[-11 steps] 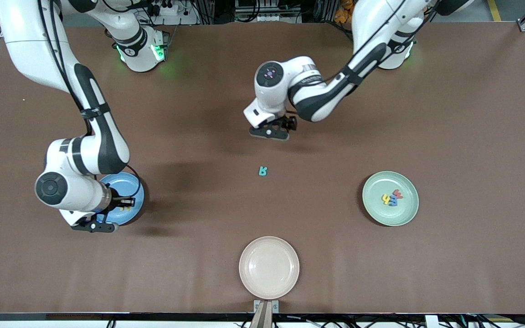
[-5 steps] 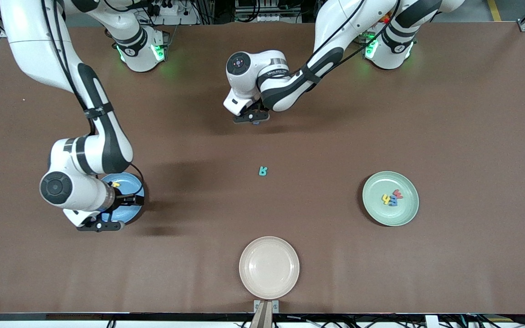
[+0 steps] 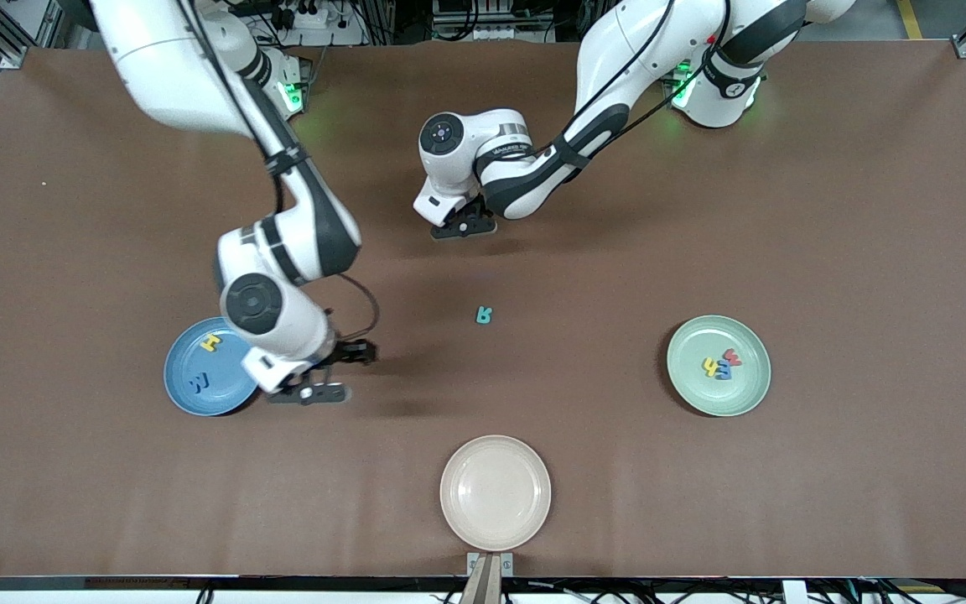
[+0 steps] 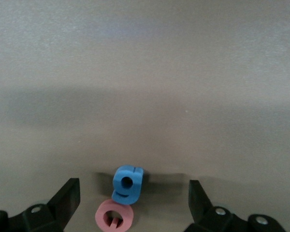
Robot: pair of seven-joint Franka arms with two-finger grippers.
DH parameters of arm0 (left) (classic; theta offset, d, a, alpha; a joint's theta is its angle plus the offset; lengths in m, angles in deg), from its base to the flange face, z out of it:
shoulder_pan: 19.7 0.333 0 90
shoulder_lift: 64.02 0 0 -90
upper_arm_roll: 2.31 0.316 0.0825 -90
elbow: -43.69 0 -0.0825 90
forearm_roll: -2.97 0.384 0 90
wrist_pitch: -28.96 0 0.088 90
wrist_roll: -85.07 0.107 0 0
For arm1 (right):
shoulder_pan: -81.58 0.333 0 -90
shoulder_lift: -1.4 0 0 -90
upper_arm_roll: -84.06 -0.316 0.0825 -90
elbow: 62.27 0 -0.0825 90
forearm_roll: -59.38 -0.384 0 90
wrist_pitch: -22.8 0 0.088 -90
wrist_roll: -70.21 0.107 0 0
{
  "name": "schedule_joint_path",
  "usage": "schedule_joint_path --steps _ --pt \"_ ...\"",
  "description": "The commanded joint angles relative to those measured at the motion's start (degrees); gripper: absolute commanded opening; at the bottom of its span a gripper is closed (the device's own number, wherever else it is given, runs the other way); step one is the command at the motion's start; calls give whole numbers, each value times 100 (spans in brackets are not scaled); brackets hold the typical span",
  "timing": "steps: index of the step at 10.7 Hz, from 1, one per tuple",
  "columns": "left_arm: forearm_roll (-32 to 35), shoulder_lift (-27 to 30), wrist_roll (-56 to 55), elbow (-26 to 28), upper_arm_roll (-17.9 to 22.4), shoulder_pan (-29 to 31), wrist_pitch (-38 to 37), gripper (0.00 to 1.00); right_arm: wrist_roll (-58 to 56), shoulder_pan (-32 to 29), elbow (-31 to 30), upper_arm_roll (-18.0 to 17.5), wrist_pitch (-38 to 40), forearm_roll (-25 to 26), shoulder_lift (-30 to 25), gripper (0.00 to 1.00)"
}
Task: Sort uppercase to blue plate, lowercase to green plate
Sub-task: 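Grasp the blue g with the left gripper while the right reaches teal R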
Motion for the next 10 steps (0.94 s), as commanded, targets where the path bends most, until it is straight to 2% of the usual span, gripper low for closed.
schedule_joint_path --steps 1,3,4,5,7,8,10 --pt "318 -117 -141 -67 58 -134 109 88 914 395 580 48 -100 -351 603 100" --pt "441 -178 -141 -49 58 -169 118 78 2101 808 1221 48 -426 -351 1139 100" --pt "494 -205 -141 -32 49 -196 118 69 2428 975 1485 57 -435 -325 1368 100" --pt "547 -205 -141 -5 58 -187 118 55 2701 1125 1505 66 -444 -308 1439 100" --pt "583 -240 -133 -5 58 -178 118 11 3141 1398 1462 66 -427 -37 1501 100" --pt "574 -240 -141 -5 58 -170 118 0 3352 1521 1453 66 -392 252 1519 100" --pt "565 -214 -141 47 49 -135 109 0 3643 1714 1374 57 -365 684 1563 100"
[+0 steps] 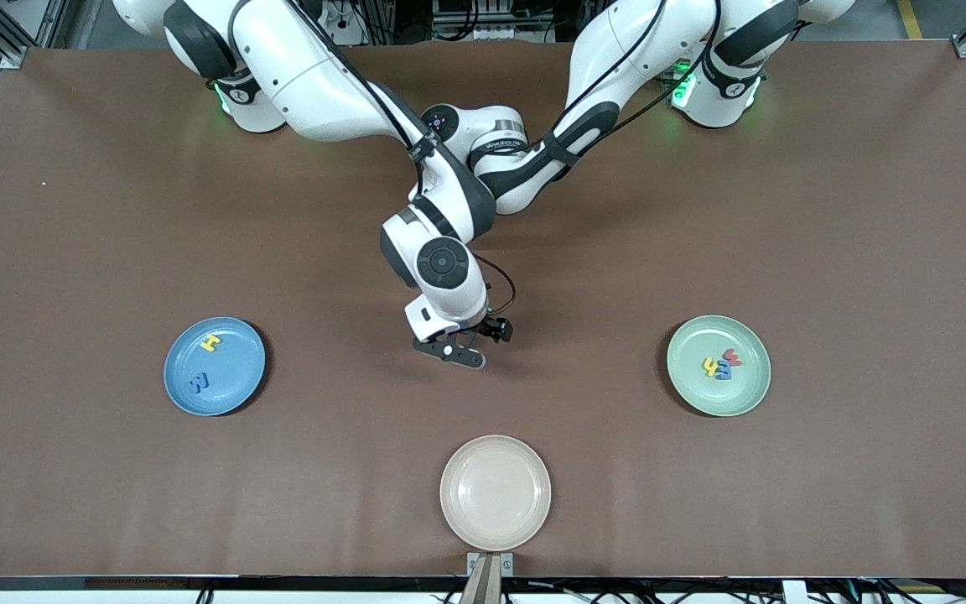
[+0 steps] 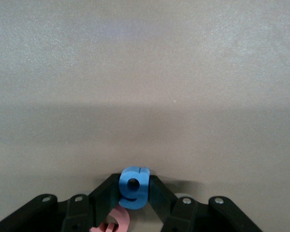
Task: Sort uppercase to blue plate, lowercase to green plate
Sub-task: 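Place the g on the green plate while the right gripper grasps R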
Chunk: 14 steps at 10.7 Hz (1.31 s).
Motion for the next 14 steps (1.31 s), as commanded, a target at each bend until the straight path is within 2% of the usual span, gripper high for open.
schedule_joint_path --steps 1,4,8,12,14 --pt "148 -164 -148 3 52 -6 15 0 445 373 -31 38 -38 404 147 100" --pt "157 -164 -280 12 52 3 24 0 480 384 -129 38 -73 396 138 100" --pt "157 -147 -307 21 52 3 15 0 -238 -266 -129 12 58 308 -81 100" --pt "148 -51 -307 29 25 55 -37 0 -635 -539 -102 3 313 299 -213 100" --pt "157 203 -272 195 -237 405 -55 0 -1064 -750 -102 12 348 299 -275 100"
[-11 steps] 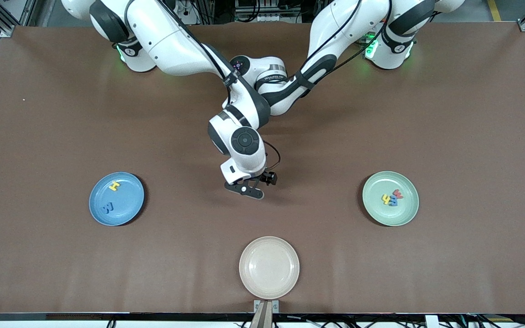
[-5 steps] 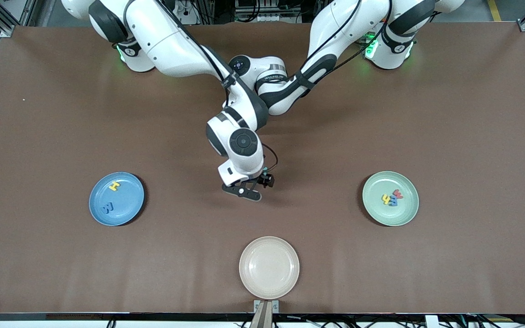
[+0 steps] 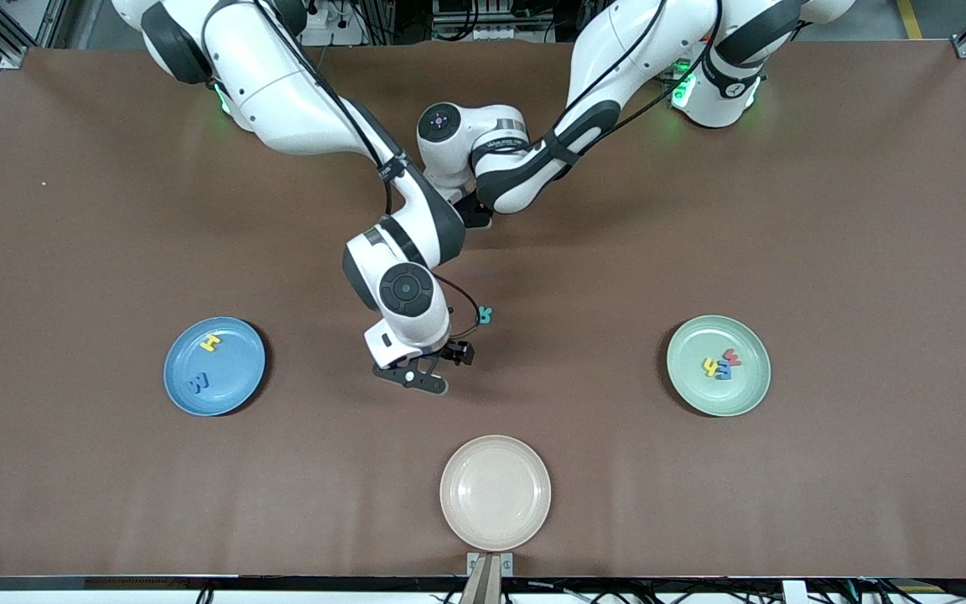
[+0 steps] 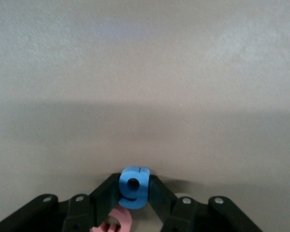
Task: Sort uppercase to blue plate, lowercase to green plate
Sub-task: 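Place the g on the green plate while the right gripper grasps R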
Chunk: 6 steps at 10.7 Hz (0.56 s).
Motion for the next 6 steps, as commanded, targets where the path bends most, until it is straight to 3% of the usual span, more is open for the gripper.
schedule_joint_path --steps 1,6 --pt "140 306 -70 208 -258 427 -82 0 -507 -271 -108 -54 154 64 -190 100" --pt "148 544 88 288 -636 1025 -363 0 -861 -448 -108 -45 181 64 -199 100"
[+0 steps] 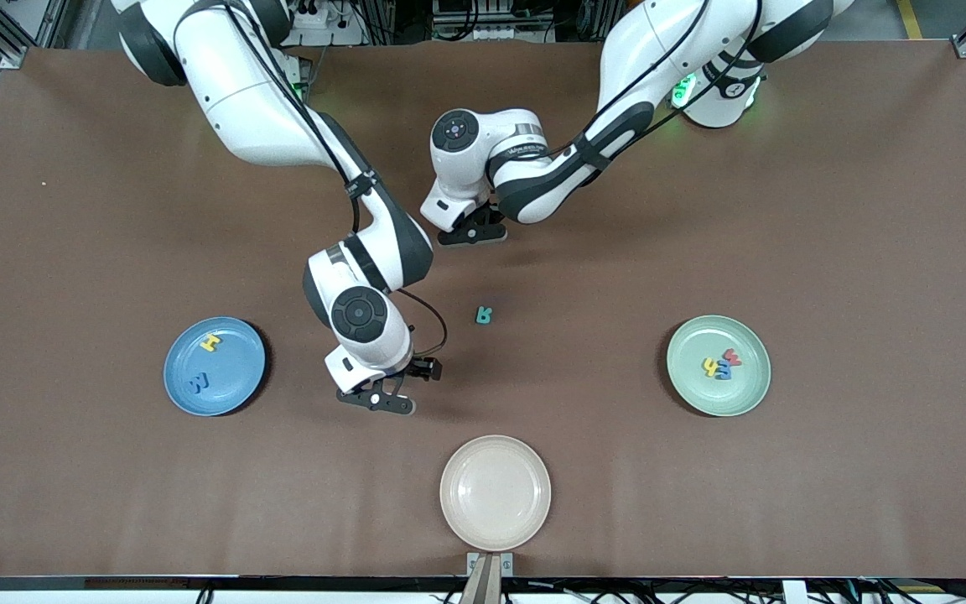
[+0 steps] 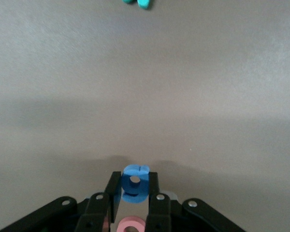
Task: Sort uppercase to blue plate, lowercase to green plate
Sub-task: 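Place the g on the green plate while the right gripper grasps R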
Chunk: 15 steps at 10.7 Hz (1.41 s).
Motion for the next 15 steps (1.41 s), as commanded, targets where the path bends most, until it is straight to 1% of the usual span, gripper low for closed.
schedule_joint_path --steps 1,3,4,5,6,7,8,9,11,12,13,15 --pt "139 331 94 266 -237 339 -172 0 -22 -21 -108 -58 59 58 -132 100" --pt "139 778 715 694 -509 1013 -208 0 -22 -21 -108 -66 68 58 -132 100" --pt "139 1007 1180 923 -676 1478 -208 0 -31 -30 -99 -66 68 58 -132 100" --pt "139 1166 1750 1064 -886 2101 -208 0 -31 -30 -99 -66 68 58 -140 100" --pt "139 1185 2322 1092 -1150 2777 -234 0 -5 -21 -99 -66 68 49 -132 100" --pt "139 1193 2858 1075 -1222 3245 -313 0 74 66 -99 -84 59 41 -123 100" --pt "130 1202 3464 1022 -1214 3615 -340 0 457 223 -99 -136 50 32 -79 100" --pt "130 1202 4131 987 -1118 3906 -340 0 809 416 -99 -154 -2 58 -35 100" --pt "130 1202 5581 794 -418 4058 -331 0 962 847 -99 -154 -11 58 61 100" --pt "95 1202 6197 706 -162 4163 -331 0 1101 1023 -99 -154 -20 84 123 100" --pt "34 1202 6656 662 119 4164 -331 0 1120 1190 -99 -146 -37 145 202 100" --pt "34 1097 7342 609 673 4155 -296 0 1059 1306 -125 -154 -230 233 246 100"
